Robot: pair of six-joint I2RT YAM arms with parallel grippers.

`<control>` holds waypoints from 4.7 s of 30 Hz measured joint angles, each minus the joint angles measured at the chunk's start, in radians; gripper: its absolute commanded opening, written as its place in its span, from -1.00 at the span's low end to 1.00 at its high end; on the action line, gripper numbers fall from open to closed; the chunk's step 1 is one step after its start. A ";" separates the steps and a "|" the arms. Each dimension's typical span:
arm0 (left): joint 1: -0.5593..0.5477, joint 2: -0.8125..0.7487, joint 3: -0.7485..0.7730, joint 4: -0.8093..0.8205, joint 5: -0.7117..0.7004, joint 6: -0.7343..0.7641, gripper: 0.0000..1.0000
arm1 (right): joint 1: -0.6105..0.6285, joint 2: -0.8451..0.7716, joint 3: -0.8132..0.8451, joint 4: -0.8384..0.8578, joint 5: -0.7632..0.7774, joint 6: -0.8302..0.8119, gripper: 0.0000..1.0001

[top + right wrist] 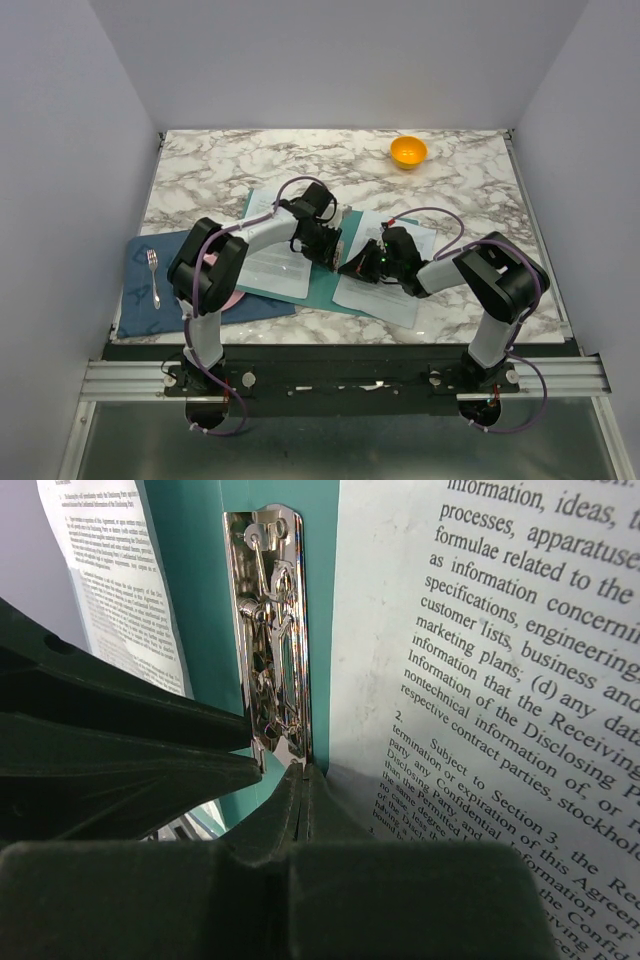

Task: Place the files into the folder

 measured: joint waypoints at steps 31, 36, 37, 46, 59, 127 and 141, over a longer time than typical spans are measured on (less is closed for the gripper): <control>-0.006 0.003 0.017 -0.019 -0.010 -0.011 -0.55 | 0.000 0.000 0.000 0.000 0.000 0.000 -0.99; 0.000 0.000 0.017 -0.020 -0.010 -0.011 -0.56 | 0.000 0.000 -0.001 0.001 0.000 0.000 -0.99; 0.001 0.000 0.017 -0.020 -0.010 -0.011 -0.56 | 0.000 0.000 -0.001 0.001 0.000 0.000 -0.99; 0.001 0.000 0.017 -0.019 -0.010 -0.011 -0.56 | 0.000 0.000 -0.002 0.003 0.000 0.000 -0.99; 0.001 0.010 0.017 -0.012 -0.010 -0.011 -0.57 | 0.000 0.003 0.000 0.002 -0.002 0.000 -0.99; 0.000 0.048 0.064 -0.055 0.017 -0.050 -0.86 | -0.009 0.037 0.030 -0.016 -0.040 0.000 -0.99; -0.069 0.068 0.114 -0.109 -0.135 -0.068 -0.75 | -0.017 0.052 0.031 0.002 -0.064 0.015 -0.99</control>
